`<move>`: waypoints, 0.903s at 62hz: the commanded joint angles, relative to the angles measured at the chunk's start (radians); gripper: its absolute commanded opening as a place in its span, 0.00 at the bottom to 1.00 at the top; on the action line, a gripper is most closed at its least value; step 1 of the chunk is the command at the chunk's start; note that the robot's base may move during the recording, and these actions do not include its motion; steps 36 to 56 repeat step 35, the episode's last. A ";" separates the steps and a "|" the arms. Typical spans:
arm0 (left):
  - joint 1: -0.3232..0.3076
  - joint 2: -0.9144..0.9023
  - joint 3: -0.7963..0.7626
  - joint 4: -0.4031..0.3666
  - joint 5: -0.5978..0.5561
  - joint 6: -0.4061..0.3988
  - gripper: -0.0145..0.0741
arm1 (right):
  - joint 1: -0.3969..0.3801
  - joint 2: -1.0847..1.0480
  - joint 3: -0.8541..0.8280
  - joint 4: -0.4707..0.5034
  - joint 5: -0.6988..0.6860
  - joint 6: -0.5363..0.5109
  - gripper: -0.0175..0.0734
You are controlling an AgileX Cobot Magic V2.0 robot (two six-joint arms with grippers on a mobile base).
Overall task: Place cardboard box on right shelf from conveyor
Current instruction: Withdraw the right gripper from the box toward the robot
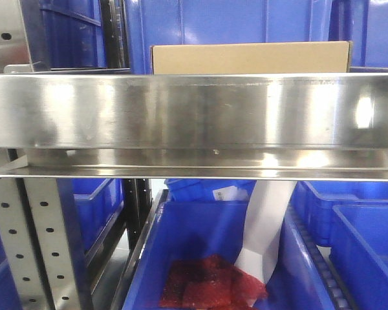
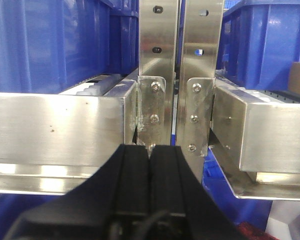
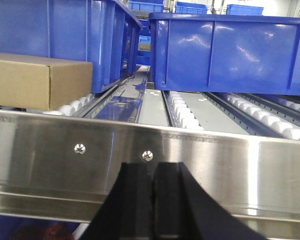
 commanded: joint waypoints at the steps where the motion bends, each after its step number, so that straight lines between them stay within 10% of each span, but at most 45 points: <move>1: -0.001 -0.006 0.006 -0.005 -0.087 0.000 0.03 | -0.005 -0.019 -0.016 0.003 -0.085 -0.003 0.25; 56: -0.001 -0.006 0.006 -0.005 -0.087 0.000 0.03 | -0.005 -0.019 -0.016 0.003 -0.085 -0.003 0.25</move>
